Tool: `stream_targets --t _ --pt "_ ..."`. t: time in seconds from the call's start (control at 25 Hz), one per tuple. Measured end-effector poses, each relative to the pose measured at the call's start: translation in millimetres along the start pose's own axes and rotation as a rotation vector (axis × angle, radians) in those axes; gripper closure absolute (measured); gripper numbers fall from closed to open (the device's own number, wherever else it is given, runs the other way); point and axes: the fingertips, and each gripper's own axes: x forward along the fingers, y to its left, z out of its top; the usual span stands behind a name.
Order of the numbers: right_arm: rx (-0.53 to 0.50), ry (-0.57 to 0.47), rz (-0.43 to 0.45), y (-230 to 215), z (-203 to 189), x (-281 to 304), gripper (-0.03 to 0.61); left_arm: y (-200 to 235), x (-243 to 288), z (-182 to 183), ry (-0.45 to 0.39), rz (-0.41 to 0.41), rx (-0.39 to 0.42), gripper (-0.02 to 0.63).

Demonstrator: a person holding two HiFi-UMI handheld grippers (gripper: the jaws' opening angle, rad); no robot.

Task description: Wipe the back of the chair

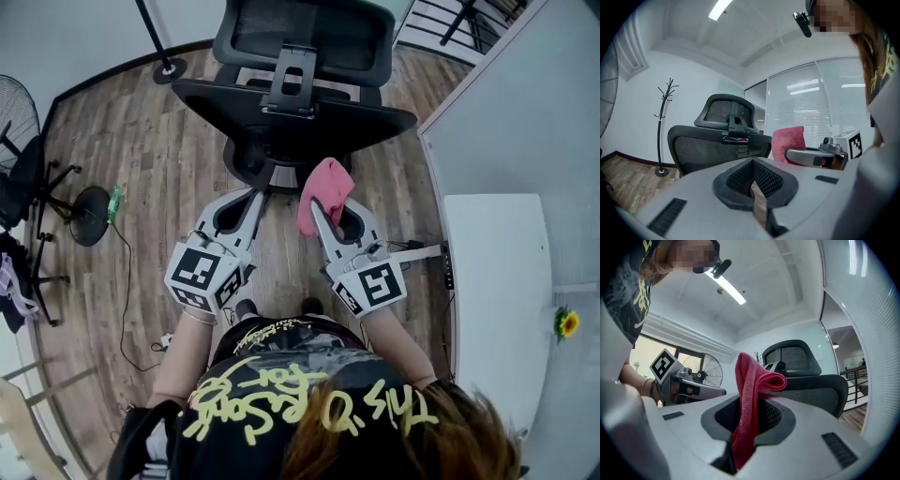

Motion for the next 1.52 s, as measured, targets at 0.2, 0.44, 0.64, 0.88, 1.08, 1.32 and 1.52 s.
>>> stream_targets --t 0.2,0.44,0.64,0.88,1.08,1.32,1.52 --pt "0.018 0.031 -0.029 -10.1 -10.0 -6.7 0.520 -4.8 1.3 4.9 -0.011 -0.009 0.012 0.620" --pt "0.030 0.041 -0.028 -11.5 -13.3 -9.3 0.520 -6.2 2.1 4.1 -0.004 -0.012 0.017 0.620" --pt "0.020 0.041 -0.020 -8.2 -11.9 -8.0 0.520 -5.5 0.0 2.8 0.001 -0.014 0.020 0.620" --pt "0.002 0.051 -0.013 -4.0 -12.9 -8.2 0.517 -2.0 -2.5 1.3 0.000 -0.005 0.013 0.620" --pt "0.005 0.054 -0.020 -5.3 -12.9 -9.9 0.517 -4.0 -2.4 1.5 -0.009 -0.013 0.007 0.620" --pt "-0.008 0.054 -0.019 -2.8 -11.0 -10.5 0.517 -4.2 -5.3 0.8 -0.011 -0.013 0.005 0.620" --pt "-0.006 0.059 -0.012 3.3 -13.0 -10.6 0.517 -5.1 -8.8 1.3 -0.012 -0.015 0.005 0.620"
